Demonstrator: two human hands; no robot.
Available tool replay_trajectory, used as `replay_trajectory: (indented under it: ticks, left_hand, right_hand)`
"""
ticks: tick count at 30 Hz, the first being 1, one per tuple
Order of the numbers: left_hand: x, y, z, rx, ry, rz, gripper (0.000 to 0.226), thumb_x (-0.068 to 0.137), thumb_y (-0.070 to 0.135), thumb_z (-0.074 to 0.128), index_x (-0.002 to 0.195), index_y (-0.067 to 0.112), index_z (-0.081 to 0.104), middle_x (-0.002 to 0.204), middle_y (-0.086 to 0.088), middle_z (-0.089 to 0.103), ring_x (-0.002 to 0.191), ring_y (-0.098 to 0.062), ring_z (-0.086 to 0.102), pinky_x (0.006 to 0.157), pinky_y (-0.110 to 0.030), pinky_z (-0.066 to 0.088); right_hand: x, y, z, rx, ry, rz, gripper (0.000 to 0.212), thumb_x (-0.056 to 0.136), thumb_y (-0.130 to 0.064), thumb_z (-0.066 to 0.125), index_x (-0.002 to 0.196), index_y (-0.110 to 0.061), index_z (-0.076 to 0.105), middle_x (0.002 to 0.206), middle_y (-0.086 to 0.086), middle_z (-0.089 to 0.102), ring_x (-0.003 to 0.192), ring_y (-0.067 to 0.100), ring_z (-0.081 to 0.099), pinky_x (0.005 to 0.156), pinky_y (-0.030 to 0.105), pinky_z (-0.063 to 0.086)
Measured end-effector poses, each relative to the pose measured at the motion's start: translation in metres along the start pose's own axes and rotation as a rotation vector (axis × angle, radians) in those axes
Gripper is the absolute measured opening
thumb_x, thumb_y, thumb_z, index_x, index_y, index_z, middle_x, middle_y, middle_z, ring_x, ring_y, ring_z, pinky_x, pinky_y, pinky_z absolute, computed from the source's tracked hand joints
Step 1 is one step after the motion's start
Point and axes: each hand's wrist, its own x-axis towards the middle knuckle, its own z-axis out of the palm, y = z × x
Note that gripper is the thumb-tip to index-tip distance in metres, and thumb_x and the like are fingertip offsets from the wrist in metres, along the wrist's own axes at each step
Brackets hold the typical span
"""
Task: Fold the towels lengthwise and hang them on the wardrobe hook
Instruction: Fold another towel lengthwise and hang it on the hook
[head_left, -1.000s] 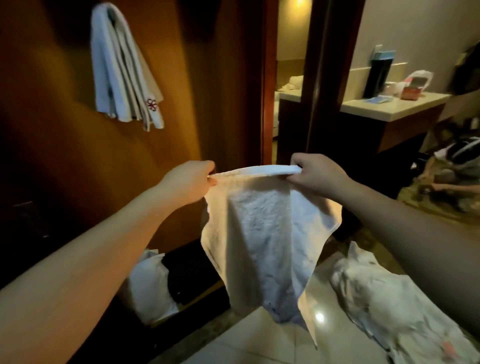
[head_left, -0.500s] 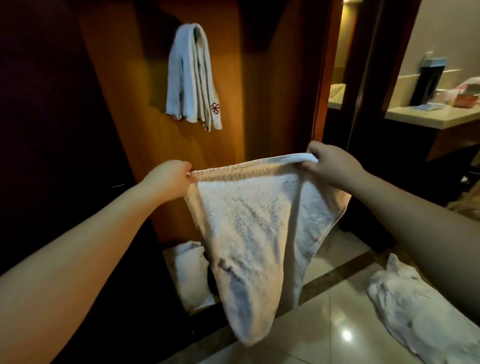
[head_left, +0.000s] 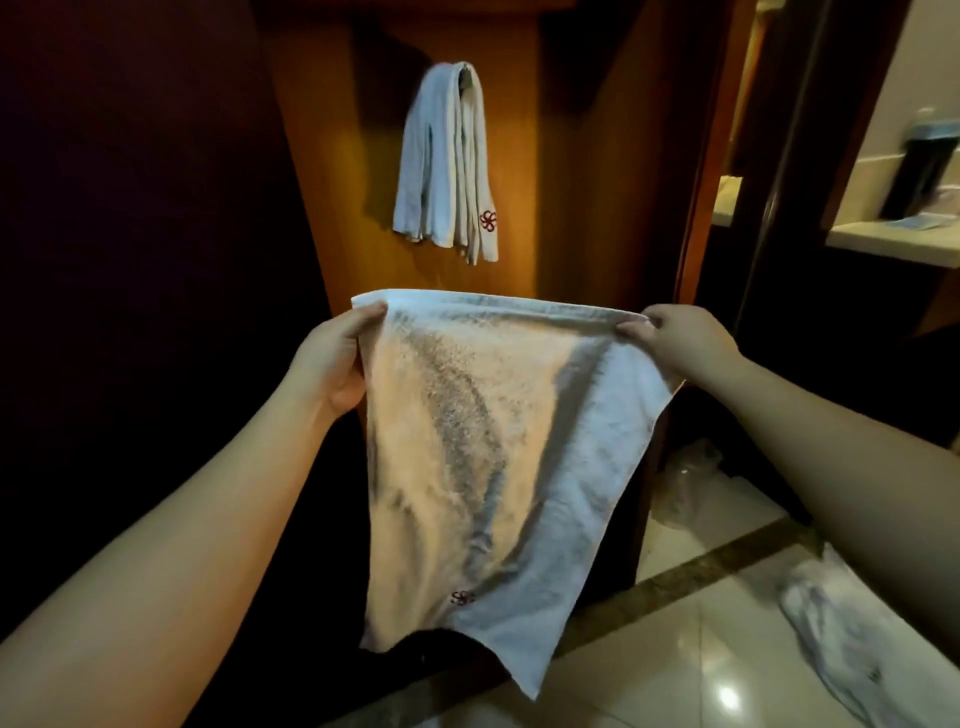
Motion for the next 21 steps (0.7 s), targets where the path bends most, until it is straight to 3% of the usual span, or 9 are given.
replay_trajectory:
  ticks: [4,7,9,11,13,17,19,21]
  left_hand:
    - [-0.003,-0.005,-0.011,-0.045,0.054,-0.05,0.018,0.102,0.019,0.051,0.098,0.009,0.065,0.084,-0.008,0.075,0.074,-0.02,0.074,0.06,-0.031,0.058]
    - [-0.012,-0.009,-0.013,-0.077,0.088,-0.055,0.018,0.103,0.018,0.048,0.099,0.007,0.062,0.076,-0.006,0.075,0.067,-0.017,0.073,0.054,-0.028,0.057]
    - [-0.019,-0.013,-0.01,-0.118,0.099,-0.046,0.019,0.103,0.016,0.047,0.102,0.005,0.062,0.084,-0.01,0.073,0.068,-0.018,0.073,0.055,-0.028,0.058]
    - [-0.029,-0.017,-0.006,-0.165,0.101,-0.054,0.022,0.104,0.018,0.047,0.104,0.003,0.063,0.088,-0.012,0.073,0.07,-0.019,0.073,0.055,-0.028,0.058]
    - [-0.043,-0.019,0.001,-0.2,0.09,-0.065,0.025,0.104,0.021,0.047,0.108,0.002,0.063,0.087,-0.011,0.076,0.074,-0.02,0.075,0.055,-0.028,0.058]
    - [-0.071,-0.021,0.015,-0.232,0.059,-0.034,0.033,0.104,0.023,0.046,0.119,-0.002,0.063,0.099,-0.015,0.076,0.089,-0.025,0.075,0.063,-0.031,0.059]
    - [-0.084,-0.021,0.023,-0.233,0.041,-0.033,0.035,0.104,0.025,0.047,0.12,-0.001,0.064,0.104,-0.016,0.074,0.094,-0.026,0.074,0.07,-0.032,0.058]
    - [-0.096,-0.022,0.028,-0.162,0.026,-0.036,0.037,0.102,0.03,0.05,0.124,0.003,0.062,0.109,-0.014,0.073,0.097,-0.026,0.073,0.074,-0.035,0.058]
  right_hand:
    - [-0.01,-0.025,0.003,-0.147,-0.209,0.079,0.063,0.098,-0.062,0.038,0.08,-0.009,0.067,0.077,0.009,0.064,0.076,0.027,0.061,0.064,0.035,0.048]
    - [-0.026,-0.046,0.002,-0.06,-0.283,0.069,0.044,0.104,-0.039,0.04,0.085,-0.007,0.063,0.073,0.008,0.059,0.066,0.023,0.055,0.053,0.028,0.036]
    - [-0.036,-0.057,0.003,0.189,-0.296,0.098,0.026,0.1,-0.028,0.048,0.104,-0.011,0.066,0.078,0.005,0.063,0.066,0.02,0.056,0.055,0.025,0.04]
    - [-0.048,-0.071,-0.001,0.465,-0.335,0.087,0.039,0.096,-0.023,0.054,0.135,-0.023,0.055,0.079,0.002,0.064,0.064,0.017,0.055,0.055,0.026,0.043]
    - [-0.059,-0.082,-0.004,0.667,-0.398,0.048,0.051,0.097,-0.018,0.054,0.146,-0.031,0.044,0.075,0.002,0.06,0.058,0.013,0.051,0.051,0.026,0.04]
    - [-0.081,-0.107,-0.009,0.878,-0.453,-0.033,0.021,0.099,-0.02,0.056,0.11,-0.026,0.073,0.085,0.009,0.065,0.057,0.01,0.051,0.048,0.025,0.037]
    - [-0.09,-0.117,-0.01,0.963,-0.484,-0.066,0.025,0.099,-0.013,0.052,0.098,-0.021,0.075,0.097,0.01,0.068,0.063,0.01,0.057,0.049,0.023,0.038]
    - [-0.1,-0.127,-0.016,0.983,-0.516,-0.138,0.033,0.097,-0.002,0.045,0.096,-0.016,0.074,0.094,0.002,0.067,0.063,0.003,0.061,0.052,0.022,0.04]
